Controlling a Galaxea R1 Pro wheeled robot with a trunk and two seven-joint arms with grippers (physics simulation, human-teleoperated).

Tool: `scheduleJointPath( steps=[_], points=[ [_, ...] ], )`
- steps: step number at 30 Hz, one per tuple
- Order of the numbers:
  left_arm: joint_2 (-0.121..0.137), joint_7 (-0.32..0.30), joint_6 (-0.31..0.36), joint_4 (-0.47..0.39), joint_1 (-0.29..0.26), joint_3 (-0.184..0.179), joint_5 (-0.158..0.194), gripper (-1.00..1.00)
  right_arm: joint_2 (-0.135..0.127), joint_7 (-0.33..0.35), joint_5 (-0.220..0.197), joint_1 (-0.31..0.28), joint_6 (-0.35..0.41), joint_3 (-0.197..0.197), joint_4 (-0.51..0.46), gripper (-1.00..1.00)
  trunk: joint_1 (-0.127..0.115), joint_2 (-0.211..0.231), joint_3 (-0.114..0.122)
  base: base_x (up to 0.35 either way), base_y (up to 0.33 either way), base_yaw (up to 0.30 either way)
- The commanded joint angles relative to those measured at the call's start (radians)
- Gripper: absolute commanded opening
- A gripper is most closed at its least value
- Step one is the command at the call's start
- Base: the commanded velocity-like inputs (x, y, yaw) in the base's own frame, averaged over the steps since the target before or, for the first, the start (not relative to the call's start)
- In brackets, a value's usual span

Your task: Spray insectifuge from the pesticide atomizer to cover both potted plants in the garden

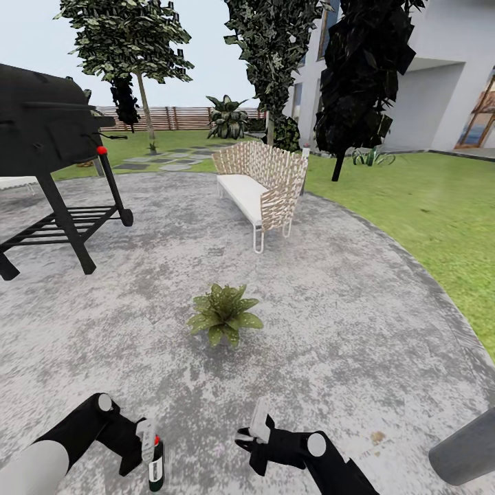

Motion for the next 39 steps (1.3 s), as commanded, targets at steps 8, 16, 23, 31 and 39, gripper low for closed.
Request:
scheduleJointPath(
  steps=[8,16,23,31,39],
  points=[
    [-0.010,0.138,0.001,0.010,0.000,0.084,0.025,-1.00,-0.033,-0.101,0.006,0.000,-0.012,-0.025,0.006,1.00,0.000,0.000,-0.001,0.000,0.000,0.000],
    [-0.020,0.660,-0.110,0.255,0.011,0.240,0.339,-1.00,-0.047,-0.424,0.004,0.008,-0.021,-0.338,0.158,1.00,0.000,0.000,-0.001,0.000,0.000,0.000],
    [-0.029,0.952,-0.219,0.311,0.080,0.244,0.591,-1.00,-0.047,-0.926,-0.001,0.009,-0.184,-0.347,0.402,1.00,0.000,0.000,-0.001,0.000,0.000,0.000],
    [-0.066,1.069,-0.219,0.401,0.117,0.247,0.624,-1.00,-0.048,-1.005,0.004,0.009,-0.242,-0.347,0.587,1.00,0.000,0.000,-0.001,0.000,0.000,0.000],
    [-0.065,1.069,-0.219,0.407,0.119,0.247,0.623,-1.00,-0.052,-1.004,0.005,0.013,-0.239,-0.347,0.663,1.00,0.000,0.000,-0.001,0.000,0.000,0.000]
  ],
)
